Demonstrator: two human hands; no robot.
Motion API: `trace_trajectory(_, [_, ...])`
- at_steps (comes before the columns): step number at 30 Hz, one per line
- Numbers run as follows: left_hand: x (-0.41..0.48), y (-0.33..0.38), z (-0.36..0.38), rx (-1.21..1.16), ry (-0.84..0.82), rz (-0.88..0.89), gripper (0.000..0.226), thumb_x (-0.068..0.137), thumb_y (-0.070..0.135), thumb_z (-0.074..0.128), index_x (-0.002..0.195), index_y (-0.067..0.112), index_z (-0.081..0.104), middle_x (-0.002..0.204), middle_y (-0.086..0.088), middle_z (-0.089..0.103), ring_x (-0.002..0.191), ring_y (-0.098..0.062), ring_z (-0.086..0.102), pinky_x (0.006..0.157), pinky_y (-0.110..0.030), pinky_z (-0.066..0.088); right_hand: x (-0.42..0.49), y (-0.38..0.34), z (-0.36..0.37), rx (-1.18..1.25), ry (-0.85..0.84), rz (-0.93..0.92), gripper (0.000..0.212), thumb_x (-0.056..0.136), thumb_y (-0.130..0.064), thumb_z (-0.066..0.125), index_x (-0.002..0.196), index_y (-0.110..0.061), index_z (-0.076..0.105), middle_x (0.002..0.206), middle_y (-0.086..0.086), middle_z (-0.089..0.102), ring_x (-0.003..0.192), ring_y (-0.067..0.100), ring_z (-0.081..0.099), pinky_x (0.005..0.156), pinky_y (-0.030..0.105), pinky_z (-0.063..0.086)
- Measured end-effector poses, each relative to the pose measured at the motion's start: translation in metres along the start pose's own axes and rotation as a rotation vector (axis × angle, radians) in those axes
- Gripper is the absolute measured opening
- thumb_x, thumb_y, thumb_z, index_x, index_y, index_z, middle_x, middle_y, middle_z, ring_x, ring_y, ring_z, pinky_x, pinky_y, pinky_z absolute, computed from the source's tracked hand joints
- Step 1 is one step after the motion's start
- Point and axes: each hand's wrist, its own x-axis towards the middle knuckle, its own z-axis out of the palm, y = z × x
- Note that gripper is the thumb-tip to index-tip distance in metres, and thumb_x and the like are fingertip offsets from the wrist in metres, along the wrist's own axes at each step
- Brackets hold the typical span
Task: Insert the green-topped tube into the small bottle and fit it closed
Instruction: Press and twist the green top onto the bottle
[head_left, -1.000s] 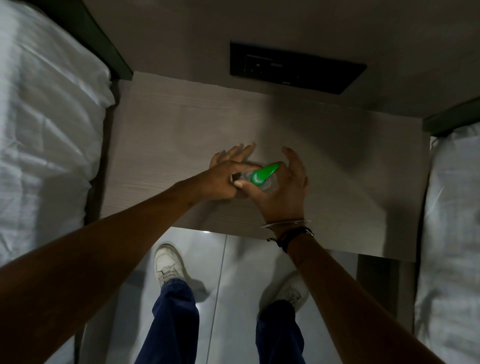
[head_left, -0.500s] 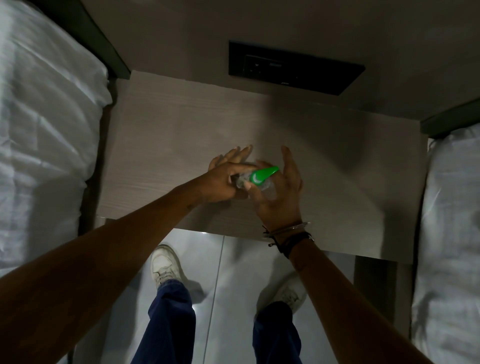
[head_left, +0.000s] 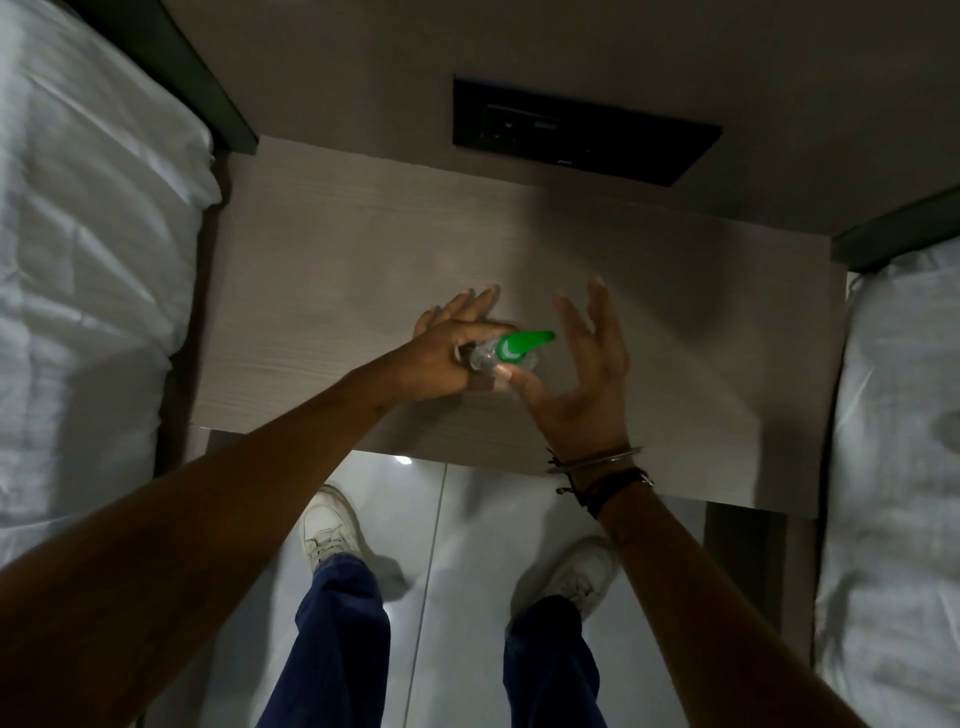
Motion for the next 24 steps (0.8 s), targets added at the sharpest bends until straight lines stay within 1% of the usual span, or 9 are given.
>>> trace_trajectory(3, [0.001, -0.002, 0.002, -0.013, 0.006, 0.012, 0.064, 0.074, 0.045, 0.074, 0.127, 0.053, 0.039, 0.16, 0.01, 0.002, 0.146, -0.015, -0.008, 0.112, -0.042, -0.01, 0.005, -0.006, -0.013, -0.098, 0.039, -0.112, 0.027, 0.076, -0.034, 0.072, 0.096, -0.016, 0.071, 0.145, 0.019, 0.045, 0.133, 0.031, 0.041, 0.1, 0.055, 0.036])
trace_trajectory(5, [0.001, -0.002, 0.001, -0.033, 0.005, 0.014, 0.06, 0.075, 0.044, 0.074, 0.121, 0.056, 0.038, 0.161, 0.007, 0.004, 0.147, -0.017, -0.007, 0.112, -0.044, -0.009, 0.007, -0.014, -0.016, -0.21, 0.073, -0.115, 0.023, 0.076, -0.034, 0.077, 0.078, -0.012, 0.073, 0.137, 0.018, 0.054, 0.128, 0.036, 0.047, 0.097, 0.056, 0.039])
trace_trajectory(7, [0.001, -0.002, 0.0, -0.043, 0.009, 0.004, 0.06, 0.076, 0.038, 0.076, 0.116, 0.059, 0.038, 0.161, 0.007, 0.005, 0.147, -0.017, -0.006, 0.112, -0.044, -0.009, 0.006, -0.025, -0.014, -0.304, 0.075, -0.107, 0.026, 0.077, -0.033, 0.077, 0.07, -0.009, 0.07, 0.132, 0.018, 0.059, 0.125, 0.037, 0.05, 0.095, 0.057, 0.04])
trace_trajectory(11, [0.003, 0.0, 0.001, 0.029, 0.006, -0.044, 0.069, 0.077, 0.032, 0.076, 0.134, 0.043, 0.039, 0.161, 0.005, 0.007, 0.147, -0.019, -0.004, 0.111, -0.04, -0.008, -0.002, -0.05, -0.001, -0.358, 0.045, 0.021, 0.025, 0.078, -0.029, 0.07, 0.072, -0.004, 0.07, 0.124, 0.019, 0.062, 0.121, 0.038, 0.052, 0.093, 0.055, 0.04])
trace_trajectory(15, [0.005, 0.004, -0.007, 0.047, -0.029, -0.078, 0.083, 0.078, 0.034, 0.076, 0.146, 0.03, 0.028, 0.161, 0.002, 0.007, 0.147, -0.021, -0.004, 0.113, -0.042, -0.007, -0.002, -0.055, 0.0, -0.409, 0.056, 0.129, 0.036, 0.079, -0.042, 0.069, 0.076, -0.006, 0.071, 0.126, 0.018, 0.06, 0.122, 0.037, 0.049, 0.093, 0.053, 0.039])
trace_trajectory(18, [0.004, 0.003, -0.01, 0.077, -0.067, -0.062, 0.077, 0.081, 0.036, 0.073, 0.145, 0.035, 0.03, 0.161, 0.003, 0.004, 0.147, -0.019, -0.006, 0.113, -0.043, -0.007, -0.008, -0.051, -0.002, -0.444, 0.059, 0.111, 0.044, 0.077, -0.051, 0.067, 0.08, -0.007, 0.072, 0.125, 0.018, 0.06, 0.119, 0.038, 0.05, 0.094, 0.054, 0.039])
trace_trajectory(20, [0.004, 0.005, -0.012, 0.077, -0.104, -0.046, 0.07, 0.084, 0.034, 0.07, 0.141, 0.042, 0.029, 0.162, 0.003, 0.001, 0.147, -0.02, -0.007, 0.113, -0.045, -0.007, -0.012, -0.052, -0.004, -0.498, 0.005, 0.139, 0.056, 0.074, -0.063, 0.06, 0.089, -0.01, 0.071, 0.128, 0.016, 0.058, 0.121, 0.036, 0.048, 0.097, 0.056, 0.038])
trace_trajectory(22, [0.004, 0.011, -0.016, 0.109, -0.11, -0.053, 0.069, 0.085, 0.032, 0.069, 0.135, 0.049, 0.024, 0.162, 0.002, 0.0, 0.147, -0.021, -0.007, 0.113, -0.047, -0.008, -0.011, -0.055, -0.008, -0.526, -0.017, 0.17, 0.063, 0.07, -0.07, 0.058, 0.096, -0.014, 0.07, 0.13, 0.014, 0.055, 0.123, 0.035, 0.045, 0.099, 0.056, 0.037])
trace_trajectory(24, [-0.002, 0.016, -0.019, 0.142, -0.129, -0.071, 0.076, 0.084, 0.034, 0.07, 0.133, 0.054, 0.015, 0.162, 0.001, -0.004, 0.147, -0.022, -0.009, 0.113, -0.046, -0.008, -0.016, -0.06, -0.012, -0.517, -0.036, 0.192, 0.064, 0.07, -0.07, 0.058, 0.1, -0.015, 0.069, 0.132, 0.014, 0.054, 0.123, 0.036, 0.044, 0.099, 0.056, 0.036])
